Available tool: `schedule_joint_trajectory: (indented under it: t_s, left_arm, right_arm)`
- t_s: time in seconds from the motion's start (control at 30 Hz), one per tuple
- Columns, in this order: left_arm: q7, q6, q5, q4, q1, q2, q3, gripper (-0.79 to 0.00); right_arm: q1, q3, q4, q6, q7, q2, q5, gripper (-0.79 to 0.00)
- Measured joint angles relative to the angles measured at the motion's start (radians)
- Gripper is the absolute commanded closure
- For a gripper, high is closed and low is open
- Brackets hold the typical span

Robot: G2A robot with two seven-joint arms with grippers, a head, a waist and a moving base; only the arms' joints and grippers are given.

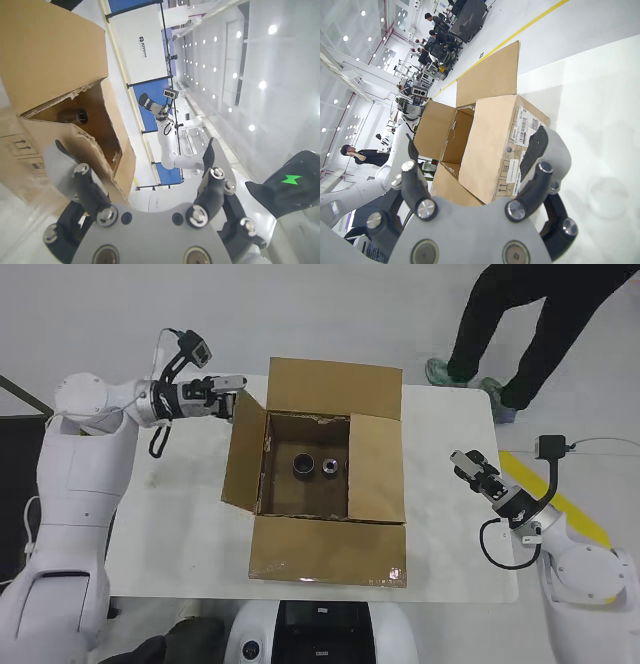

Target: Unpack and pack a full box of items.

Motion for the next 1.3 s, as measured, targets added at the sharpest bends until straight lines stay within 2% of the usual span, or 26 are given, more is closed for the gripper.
schedule_joint_trajectory:
  t_s: [0.37, 0.57, 0.77, 0.9, 1.0, 1.13, 1.3]
  left_arm:
    - [0.021, -0.013, 0.010, -0.009, -0.102, -0.048, 0.215, -0.785]
    - [0.040, -0.042, 0.099, -0.007, -0.116, -0.072, 0.338, -0.785]
    - [0.066, -0.058, 0.170, 0.020, -0.134, -0.085, 0.401, -0.785]
    - [0.074, -0.062, 0.169, 0.025, -0.141, -0.086, 0.399, -0.785]
    - [0.086, -0.072, 0.149, 0.015, -0.141, -0.080, 0.367, -0.785]
    - [0.091, -0.072, 0.104, 0.006, -0.131, -0.062, 0.290, -0.785]
    - [0.076, -0.066, 0.067, 0.035, -0.094, -0.029, 0.162, -0.785]
  right_arm:
    - [0.000, 0.000, 0.000, 0.000, 0.000, 0.000, 0.000, -0.785]
    - [0.000, 0.000, 0.000, 0.000, 0.000, 0.000, 0.000, -0.785]
    - [0.000, 0.000, 0.000, 0.000, 0.000, 0.000, 0.000, -0.785]
    - [0.000, 0.000, 0.000, 0.000, 0.000, 0.000, 0.000, -0.785]
    - [0.000, 0.000, 0.000, 0.000, 0.000, 0.000, 0.000, -0.785]
    - [0.000, 0.000, 0.000, 0.000, 0.000, 0.000, 0.000, -0.785]
    - [0.000, 0.000, 0.000, 0.000, 0.000, 0.000, 0.000, -0.785]
